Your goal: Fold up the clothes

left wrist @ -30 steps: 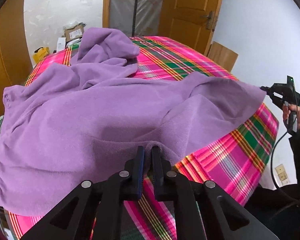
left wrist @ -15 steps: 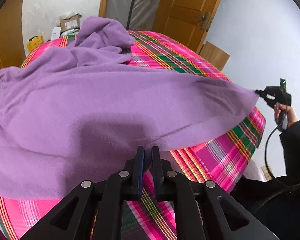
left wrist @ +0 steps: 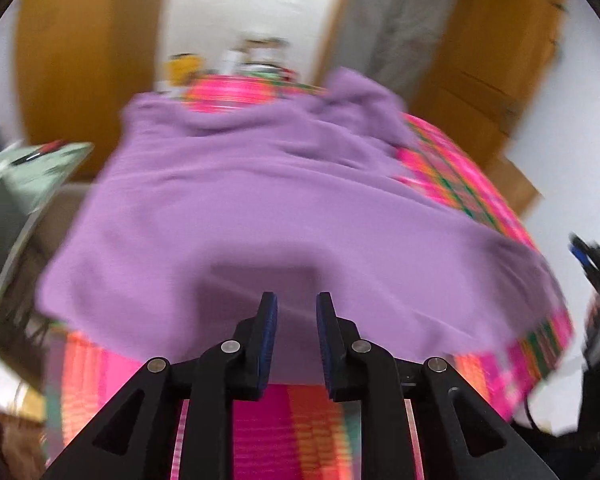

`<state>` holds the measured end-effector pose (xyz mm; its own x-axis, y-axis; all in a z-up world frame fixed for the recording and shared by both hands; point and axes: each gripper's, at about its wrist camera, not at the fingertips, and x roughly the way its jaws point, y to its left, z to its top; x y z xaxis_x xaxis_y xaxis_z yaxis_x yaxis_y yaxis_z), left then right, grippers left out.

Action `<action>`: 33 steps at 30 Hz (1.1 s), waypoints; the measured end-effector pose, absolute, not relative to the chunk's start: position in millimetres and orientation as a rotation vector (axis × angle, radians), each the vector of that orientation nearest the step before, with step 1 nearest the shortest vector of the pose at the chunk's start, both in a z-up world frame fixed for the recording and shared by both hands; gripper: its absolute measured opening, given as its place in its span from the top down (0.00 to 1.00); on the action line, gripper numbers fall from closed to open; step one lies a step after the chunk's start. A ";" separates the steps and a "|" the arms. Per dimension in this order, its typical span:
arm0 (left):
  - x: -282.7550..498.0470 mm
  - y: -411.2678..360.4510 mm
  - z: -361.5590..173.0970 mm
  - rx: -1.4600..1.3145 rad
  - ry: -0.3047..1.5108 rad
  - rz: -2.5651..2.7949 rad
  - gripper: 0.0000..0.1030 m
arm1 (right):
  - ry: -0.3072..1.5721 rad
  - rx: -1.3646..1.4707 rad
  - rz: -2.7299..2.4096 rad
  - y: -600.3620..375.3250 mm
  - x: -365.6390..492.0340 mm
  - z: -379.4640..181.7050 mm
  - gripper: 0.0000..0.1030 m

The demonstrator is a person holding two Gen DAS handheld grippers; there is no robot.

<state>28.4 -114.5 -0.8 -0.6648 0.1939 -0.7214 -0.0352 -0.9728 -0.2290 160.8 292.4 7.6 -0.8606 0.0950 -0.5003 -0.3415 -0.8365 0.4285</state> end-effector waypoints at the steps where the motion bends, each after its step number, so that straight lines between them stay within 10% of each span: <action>1: 29.7 -121.6 -0.8 -1.234 -0.302 2.790 0.80 | 0.740 -0.737 2.787 274.2 146.3 5.8 0.72; 16: 44.2 -160.5 -11.3 -1.335 -0.205 3.085 0.80 | 0.290 -1.150 3.340 71.8 95.3 -22.6 0.64; 21: 46.5 -184.8 -18.6 -1.389 -0.450 3.012 0.62 | 0.009 -1.261 3.395 28.9 102.3 -29.8 0.64; 33: 51.3 -217.7 -28.2 -1.332 -0.722 2.959 0.59 | -0.486 -1.363 3.485 -35.2 128.0 -43.9 0.62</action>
<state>51.3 -217.7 -28.2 -0.6649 0.0110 -0.7468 0.3342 -0.8898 -0.3106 128.0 -35.2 -43.9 -0.5709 -0.4617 -0.6789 0.6297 -0.7768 -0.0013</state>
